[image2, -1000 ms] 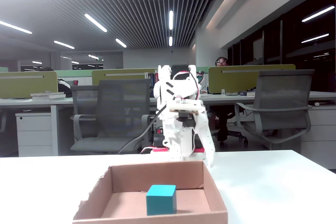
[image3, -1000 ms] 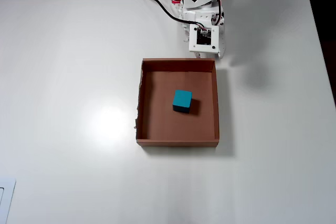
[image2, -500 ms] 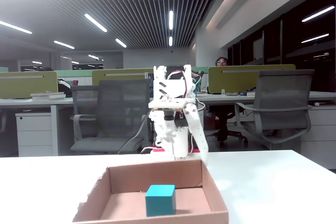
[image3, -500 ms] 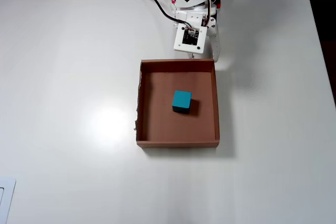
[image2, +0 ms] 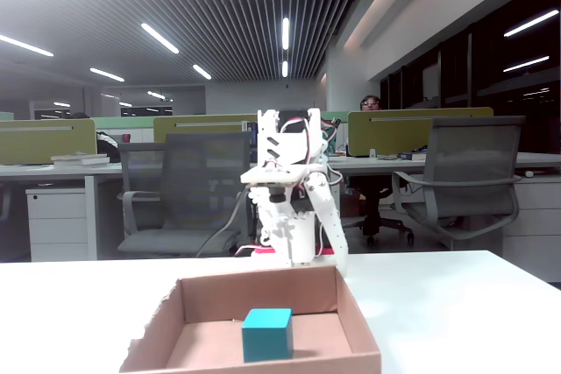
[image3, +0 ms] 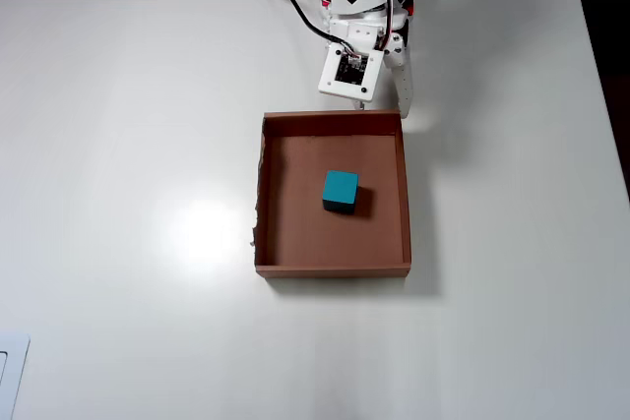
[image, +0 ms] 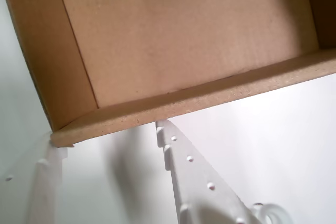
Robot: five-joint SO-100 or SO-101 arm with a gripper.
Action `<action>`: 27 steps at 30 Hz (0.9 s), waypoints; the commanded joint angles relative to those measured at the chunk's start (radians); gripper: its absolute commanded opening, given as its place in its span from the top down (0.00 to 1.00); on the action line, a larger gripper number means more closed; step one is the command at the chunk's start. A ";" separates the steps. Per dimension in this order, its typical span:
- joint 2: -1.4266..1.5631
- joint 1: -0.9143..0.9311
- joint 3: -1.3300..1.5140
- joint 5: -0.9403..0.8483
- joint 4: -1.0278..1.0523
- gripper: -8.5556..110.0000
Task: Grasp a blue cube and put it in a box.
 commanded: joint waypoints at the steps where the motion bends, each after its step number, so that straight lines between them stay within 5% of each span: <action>1: 0.014 -0.020 -0.009 -0.026 0.011 0.76; 27: 0.012 -0.268 -0.009 -0.288 0.186 0.77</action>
